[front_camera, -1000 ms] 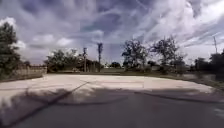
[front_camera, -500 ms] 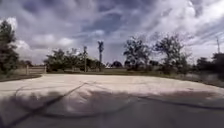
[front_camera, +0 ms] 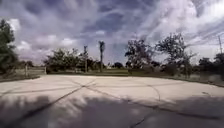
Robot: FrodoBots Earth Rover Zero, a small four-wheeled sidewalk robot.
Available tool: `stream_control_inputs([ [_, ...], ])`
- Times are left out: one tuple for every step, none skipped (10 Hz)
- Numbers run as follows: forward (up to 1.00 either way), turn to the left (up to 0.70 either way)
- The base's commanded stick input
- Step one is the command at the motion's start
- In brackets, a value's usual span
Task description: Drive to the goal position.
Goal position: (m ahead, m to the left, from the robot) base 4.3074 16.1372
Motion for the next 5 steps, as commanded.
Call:
stream_control_inputs([
  [0.98,0.0],
  [0.98,0.0],
  [0.98,0.0],
  [0.98,0.0],
  [0.98,0.0],
])
